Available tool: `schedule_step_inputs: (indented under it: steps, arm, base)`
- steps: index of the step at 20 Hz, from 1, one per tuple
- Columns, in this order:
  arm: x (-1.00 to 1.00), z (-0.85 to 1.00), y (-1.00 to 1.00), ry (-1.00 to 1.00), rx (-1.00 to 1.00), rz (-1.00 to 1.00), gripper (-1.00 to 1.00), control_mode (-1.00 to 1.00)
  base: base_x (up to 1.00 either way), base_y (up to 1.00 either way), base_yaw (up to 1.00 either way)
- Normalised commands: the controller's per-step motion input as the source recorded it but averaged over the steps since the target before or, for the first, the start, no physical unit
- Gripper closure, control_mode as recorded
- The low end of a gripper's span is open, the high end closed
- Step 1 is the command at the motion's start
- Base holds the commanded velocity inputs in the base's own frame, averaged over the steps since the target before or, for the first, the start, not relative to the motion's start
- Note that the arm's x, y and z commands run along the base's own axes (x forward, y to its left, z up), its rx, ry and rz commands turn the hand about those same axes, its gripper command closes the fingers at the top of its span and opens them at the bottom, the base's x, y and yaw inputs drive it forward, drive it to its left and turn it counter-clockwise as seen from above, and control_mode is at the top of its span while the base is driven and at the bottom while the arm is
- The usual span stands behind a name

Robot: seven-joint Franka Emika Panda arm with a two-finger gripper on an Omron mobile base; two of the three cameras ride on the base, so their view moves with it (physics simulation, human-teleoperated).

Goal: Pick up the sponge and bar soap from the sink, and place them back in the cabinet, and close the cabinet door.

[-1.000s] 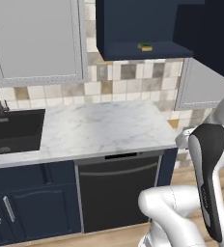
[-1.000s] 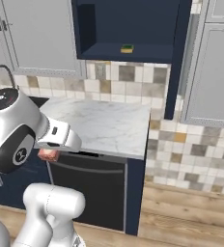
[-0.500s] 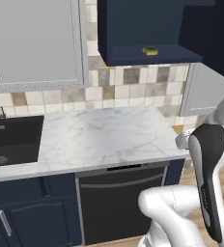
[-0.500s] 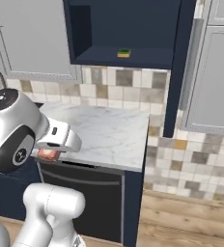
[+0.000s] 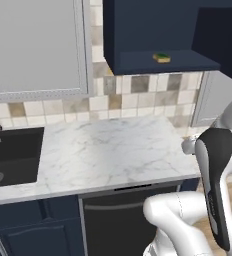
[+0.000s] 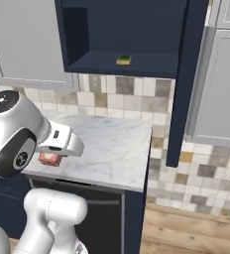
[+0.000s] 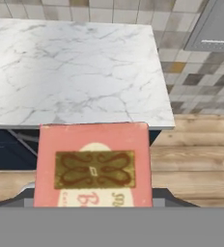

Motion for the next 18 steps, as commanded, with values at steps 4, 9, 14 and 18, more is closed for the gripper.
schedule_step_inputs:
  steps: [4, 9, 14, 18]
  arm:
    - [0.00, 0.00, 0.00, 0.00, 0.00, 0.00, 1.00, 1.00]
    - [0.00, 0.00, 0.00, 0.00, 0.00, 0.00, 1.00, 1.00]
    - [0.00, 0.00, 0.00, 0.00, 0.00, 0.00, 1.00, 1.00]
    - [0.00, 0.00, 0.00, 0.00, 0.00, 0.00, 1.00, 1.00]
  base:
    - [0.41, -0.07, 0.00]
    - [0.35, -0.10, -0.01]
    - [0.19, -0.06, -0.08]
    - [0.22, -0.09, -0.06]
